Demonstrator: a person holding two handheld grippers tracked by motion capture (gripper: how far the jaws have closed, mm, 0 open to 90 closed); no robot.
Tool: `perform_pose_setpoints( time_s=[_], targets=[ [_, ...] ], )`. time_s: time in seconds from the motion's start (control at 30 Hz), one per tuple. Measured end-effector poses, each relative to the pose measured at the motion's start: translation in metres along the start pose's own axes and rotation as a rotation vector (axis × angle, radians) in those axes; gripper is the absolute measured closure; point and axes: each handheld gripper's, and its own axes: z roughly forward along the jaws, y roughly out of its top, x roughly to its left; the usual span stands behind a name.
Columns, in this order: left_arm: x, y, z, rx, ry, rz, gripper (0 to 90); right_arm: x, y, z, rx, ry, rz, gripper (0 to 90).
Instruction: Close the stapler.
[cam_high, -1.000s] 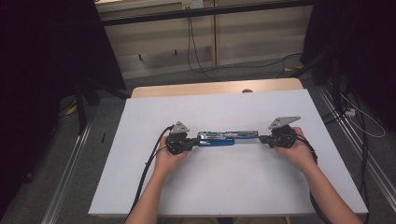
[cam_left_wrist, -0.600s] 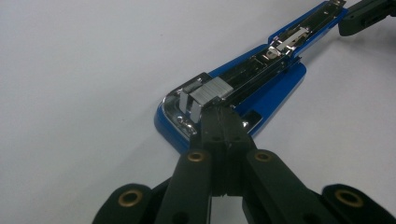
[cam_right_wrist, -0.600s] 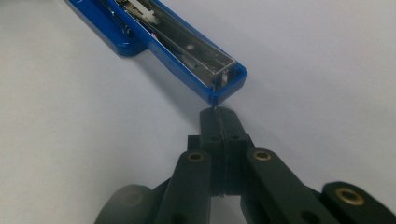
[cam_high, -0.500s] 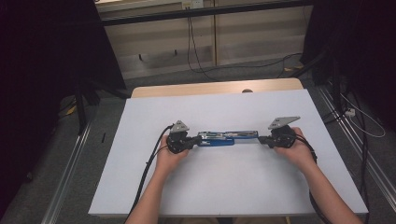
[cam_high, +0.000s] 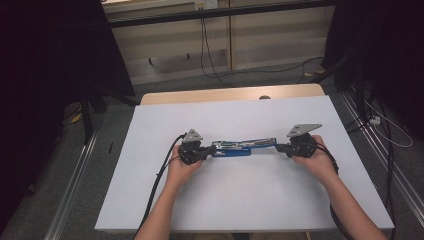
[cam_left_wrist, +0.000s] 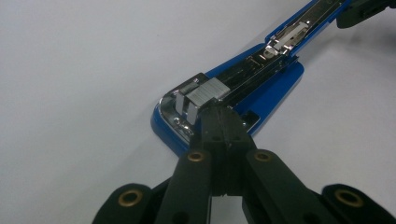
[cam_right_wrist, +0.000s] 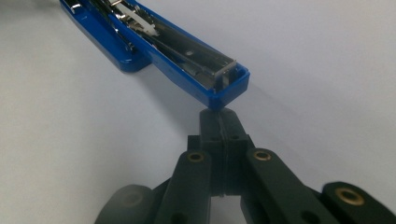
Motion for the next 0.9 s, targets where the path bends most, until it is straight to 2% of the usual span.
perform_pose_setpoints(
  time_s=[0.23,0.4,0.43,0.67,0.77,0.9],
  targets=[
    [0.0,0.0,0.0,0.002,-0.001,0.0,90.0,0.003,0.007,0.001,-0.024,0.007,-0.009,90.0],
    [0.0,0.0,-0.001,0.007,-0.025,-0.011,90.0,0.008,0.009,0.006,-0.033,0.02,-0.017,90.0],
    [0.0,0.0,-0.001,0.008,-0.018,-0.009,90.0,0.008,0.01,0.007,-0.033,0.022,-0.022,90.0],
    [0.0,-0.002,-0.002,0.029,-0.037,-0.009,90.0,0.011,0.01,0.009,-0.042,0.044,-0.008,90.0],
    [0.0,0.0,-0.005,0.005,-0.058,-0.026,90.0,0.011,0.009,0.009,-0.053,0.06,0.007,89.8],
    [-0.001,0.002,-0.01,-0.002,-0.055,-0.033,84.2,0.013,0.008,0.009,-0.047,0.069,0.014,84.4]
  ],
)
